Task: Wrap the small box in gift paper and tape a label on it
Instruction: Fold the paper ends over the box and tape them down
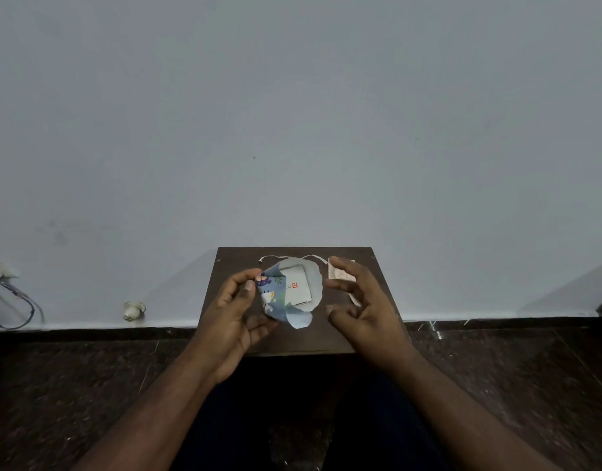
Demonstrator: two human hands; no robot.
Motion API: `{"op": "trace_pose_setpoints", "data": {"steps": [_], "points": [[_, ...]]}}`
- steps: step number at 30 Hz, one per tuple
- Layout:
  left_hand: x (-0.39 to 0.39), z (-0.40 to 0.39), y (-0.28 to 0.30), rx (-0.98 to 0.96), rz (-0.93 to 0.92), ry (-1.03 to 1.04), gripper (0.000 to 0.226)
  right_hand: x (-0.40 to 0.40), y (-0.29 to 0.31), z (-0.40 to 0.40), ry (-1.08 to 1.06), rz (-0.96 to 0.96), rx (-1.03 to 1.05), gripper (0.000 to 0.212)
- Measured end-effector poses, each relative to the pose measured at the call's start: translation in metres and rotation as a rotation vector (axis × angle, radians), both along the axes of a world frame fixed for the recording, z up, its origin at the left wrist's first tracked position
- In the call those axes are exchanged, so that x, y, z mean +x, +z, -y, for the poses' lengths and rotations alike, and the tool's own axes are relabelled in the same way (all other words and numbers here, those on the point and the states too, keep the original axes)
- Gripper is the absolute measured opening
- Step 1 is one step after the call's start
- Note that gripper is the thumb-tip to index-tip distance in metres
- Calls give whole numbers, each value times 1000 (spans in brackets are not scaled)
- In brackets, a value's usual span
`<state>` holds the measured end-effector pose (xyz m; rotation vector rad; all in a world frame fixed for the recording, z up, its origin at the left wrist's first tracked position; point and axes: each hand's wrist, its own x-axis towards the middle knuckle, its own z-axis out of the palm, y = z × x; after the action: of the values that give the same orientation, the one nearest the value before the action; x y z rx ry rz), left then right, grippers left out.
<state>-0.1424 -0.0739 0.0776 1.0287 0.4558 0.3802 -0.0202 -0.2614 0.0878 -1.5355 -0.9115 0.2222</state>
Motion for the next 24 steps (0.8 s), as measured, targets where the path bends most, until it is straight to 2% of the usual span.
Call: {"op": "trace_pose_setpoints", "data": {"steps": [2, 4, 7, 14, 20, 24], "points": [[1, 1, 1, -7, -3, 23, 25, -3, -1, 1, -48, 316, -45, 58], [1, 2, 1, -10, -7, 45, 24, -5, -3, -1, -76, 464, -204, 50], [1, 2, 1, -22, -8, 45, 25, -7, -8, -6, -119, 534, -425, 56], [2, 6, -1, 15, 3, 44, 48, -4, -11, -7, -138, 637, -354, 19], [3, 7, -6, 32, -23, 51, 38, -8, -10, -9, -134, 648, -429, 31], [4, 7, -7, 72, -46, 69, 41, -10, -9, -7, -109, 711, -421, 20]]}}
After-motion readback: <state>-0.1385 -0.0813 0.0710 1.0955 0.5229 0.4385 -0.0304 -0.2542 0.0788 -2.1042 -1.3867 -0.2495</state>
